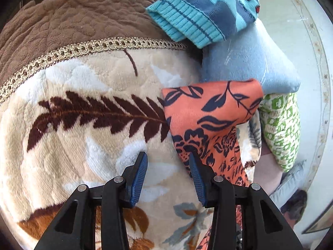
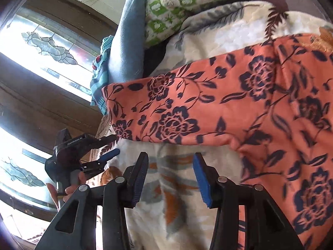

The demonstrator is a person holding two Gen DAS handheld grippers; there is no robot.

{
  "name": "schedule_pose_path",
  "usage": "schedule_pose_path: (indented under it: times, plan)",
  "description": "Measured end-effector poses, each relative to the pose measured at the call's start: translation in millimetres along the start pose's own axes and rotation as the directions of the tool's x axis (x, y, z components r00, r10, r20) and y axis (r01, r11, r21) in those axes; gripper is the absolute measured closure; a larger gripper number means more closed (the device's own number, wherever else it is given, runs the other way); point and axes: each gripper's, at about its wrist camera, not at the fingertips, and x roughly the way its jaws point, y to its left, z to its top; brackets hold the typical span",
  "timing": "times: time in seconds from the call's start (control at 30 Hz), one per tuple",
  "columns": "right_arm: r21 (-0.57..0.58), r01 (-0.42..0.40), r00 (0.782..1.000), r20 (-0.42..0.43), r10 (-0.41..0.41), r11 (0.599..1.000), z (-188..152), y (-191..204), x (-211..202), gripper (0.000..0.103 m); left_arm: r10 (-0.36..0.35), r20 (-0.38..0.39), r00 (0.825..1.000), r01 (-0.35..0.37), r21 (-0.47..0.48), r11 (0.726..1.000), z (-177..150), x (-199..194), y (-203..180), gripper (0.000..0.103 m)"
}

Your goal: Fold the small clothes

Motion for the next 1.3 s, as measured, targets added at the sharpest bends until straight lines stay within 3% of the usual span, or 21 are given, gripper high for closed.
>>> schedule_pose_path:
  times: [0.1,0.17,0.3,0.4,0.63,0.7,0.73,0.77,0.87,0.97,1.17,1.3]
  plan:
    - [-0.148,0.148,0.989,0.021,-0.146,0.978,-2,30,20,0.054,-0.059,-0.017,0.998,0.058,-0.015,0.998,14,2,12,0.058]
    - [-0.298,0.250,0.968,0.065,-0.242,0.921,-8,55,27,0.054,-0.090,-0.025,0.996,0.090,-0.022,0.996,19,3,15,0.056]
    - [-0.480,0.372,0.925,0.120,-0.361,0.795,-17,85,47,0.051,-0.141,-0.033,0.989,0.140,-0.041,0.989,28,12,16,0.054]
    - [-0.571,0.433,0.893,0.165,-0.419,0.697,-22,98,62,0.048,-0.162,-0.043,0.986,0.160,-0.044,0.986,36,30,17,0.052]
    - [-0.683,0.511,0.828,0.228,-0.512,0.522,-22,115,106,0.048,-0.204,-0.049,0.978,0.201,-0.067,0.977,51,52,22,0.052]
    - [-0.700,0.522,0.821,0.257,-0.510,0.487,-19,119,112,0.059,-0.206,-0.041,0.978,0.202,-0.071,0.977,50,56,21,0.054]
    - [-0.703,0.526,0.821,0.274,-0.500,0.479,-17,121,111,0.072,-0.205,-0.036,0.978,0.202,-0.069,0.977,50,55,20,0.060]
    - [-0.698,0.531,0.821,0.285,-0.494,0.480,-15,123,109,0.094,-0.208,-0.029,0.978,0.205,-0.062,0.977,50,52,19,0.074]
    - [-0.657,0.514,0.850,0.302,-0.431,0.552,-9,123,84,0.094,-0.231,0.005,0.973,0.231,-0.020,0.973,41,37,6,0.082]
    - [-0.610,0.489,0.871,0.314,-0.377,0.624,-8,123,55,0.094,-0.244,0.039,0.969,0.243,0.042,0.969,28,15,-13,0.083]
    - [-0.488,0.420,0.901,0.328,-0.285,0.765,-10,108,-12,0.094,-0.241,0.065,0.968,0.223,0.204,0.953,-19,-15,-77,0.083]
    - [-0.366,0.362,0.908,0.347,-0.234,0.857,-13,78,-64,0.094,-0.229,0.048,0.972,0.203,0.312,0.928,-64,-20,-131,0.085]
